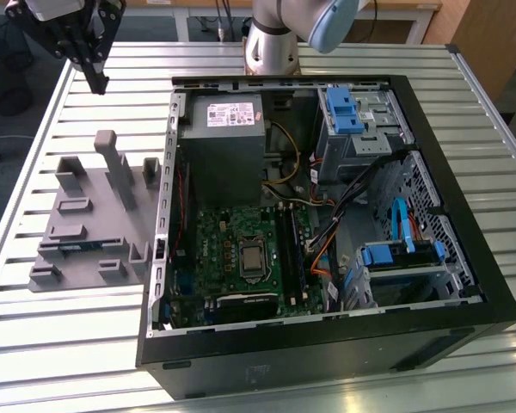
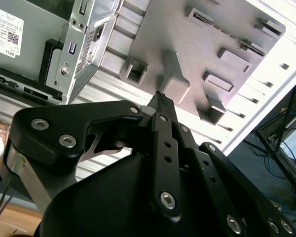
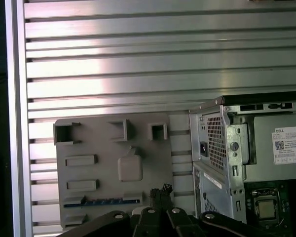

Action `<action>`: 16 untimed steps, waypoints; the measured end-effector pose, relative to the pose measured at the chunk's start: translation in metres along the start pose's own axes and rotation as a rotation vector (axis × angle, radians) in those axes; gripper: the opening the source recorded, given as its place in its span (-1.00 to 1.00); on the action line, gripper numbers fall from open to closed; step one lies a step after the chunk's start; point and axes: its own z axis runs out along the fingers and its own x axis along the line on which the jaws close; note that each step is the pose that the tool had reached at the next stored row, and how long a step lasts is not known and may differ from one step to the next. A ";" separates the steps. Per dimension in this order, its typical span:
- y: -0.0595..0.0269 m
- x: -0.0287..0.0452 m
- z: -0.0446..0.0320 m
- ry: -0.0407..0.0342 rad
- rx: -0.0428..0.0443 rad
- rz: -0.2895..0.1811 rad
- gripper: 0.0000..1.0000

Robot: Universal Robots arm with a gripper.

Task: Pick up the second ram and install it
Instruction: 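Pick up the second ram and move it above second insertion slot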

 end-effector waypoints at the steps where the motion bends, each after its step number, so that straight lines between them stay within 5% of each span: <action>1: -0.0001 0.0013 0.0000 0.0000 0.0000 0.000 -0.79; 16: -0.0016 0.0204 -0.0004 0.0001 0.0000 0.000 -0.79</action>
